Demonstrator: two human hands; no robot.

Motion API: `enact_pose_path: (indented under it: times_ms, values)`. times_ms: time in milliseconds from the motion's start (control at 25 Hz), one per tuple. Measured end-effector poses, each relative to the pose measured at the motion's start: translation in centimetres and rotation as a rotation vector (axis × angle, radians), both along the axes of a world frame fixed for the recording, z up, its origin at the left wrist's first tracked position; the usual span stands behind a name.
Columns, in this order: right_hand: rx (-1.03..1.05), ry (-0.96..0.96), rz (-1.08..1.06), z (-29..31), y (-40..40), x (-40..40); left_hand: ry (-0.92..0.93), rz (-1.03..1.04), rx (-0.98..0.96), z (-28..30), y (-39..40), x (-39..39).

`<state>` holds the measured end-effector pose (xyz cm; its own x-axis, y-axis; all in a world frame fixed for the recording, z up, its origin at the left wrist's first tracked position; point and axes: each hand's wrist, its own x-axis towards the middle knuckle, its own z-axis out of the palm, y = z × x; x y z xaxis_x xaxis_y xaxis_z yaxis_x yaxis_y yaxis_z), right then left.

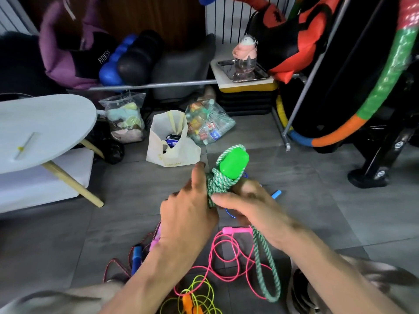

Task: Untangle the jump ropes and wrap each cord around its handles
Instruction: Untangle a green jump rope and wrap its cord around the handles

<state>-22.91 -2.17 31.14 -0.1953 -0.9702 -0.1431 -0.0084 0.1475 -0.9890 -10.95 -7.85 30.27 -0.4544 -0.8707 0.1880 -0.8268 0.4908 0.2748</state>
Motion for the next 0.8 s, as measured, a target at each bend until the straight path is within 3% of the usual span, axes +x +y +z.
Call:
enact_pose_path:
  times_ms: [120,240,280,320,400,480,520,560,640,720,800]
  values:
    - [-0.129,0.029,-0.006,0.7,0.2,0.1,0.251,-0.204,0.167,1.4,-2.0,0.6]
    - [-0.223,-0.180,0.166,1.3,0.2,-0.6,0.802,-0.483,1.046,2.8,-2.3,2.1]
    - [-0.238,-0.195,0.213,1.5,0.3,-1.0,0.881,-0.522,1.250,2.8,-2.2,2.3]
    - [-0.226,-0.182,0.253,1.7,0.6,-1.2,0.880,-0.521,1.296,2.5,-2.1,2.4]
    - [-0.167,0.077,0.167,1.1,0.6,-1.5,0.811,-0.415,1.072,1.9,-2.2,2.0]
    - [-0.098,0.514,0.022,-0.1,0.4,-1.4,0.727,-0.285,0.712,1.4,-2.3,1.5]
    - [-0.077,0.573,-0.010,-0.6,0.3,-1.0,0.672,-0.218,0.552,1.2,-2.1,1.4]
    - [-0.052,0.565,-0.034,-0.6,0.3,-0.7,0.594,-0.147,0.417,1.1,-1.7,1.2]
    - [-0.002,0.252,-0.066,0.0,0.1,-0.4,0.400,-0.032,0.216,0.9,-0.7,0.9]
    - [0.022,-0.034,-0.045,1.0,0.2,-0.3,0.271,-0.057,0.062,0.1,0.1,0.5]
    - [-0.028,-0.029,-0.063,0.9,0.2,-0.1,0.185,-0.158,-0.066,-0.4,0.3,0.2]
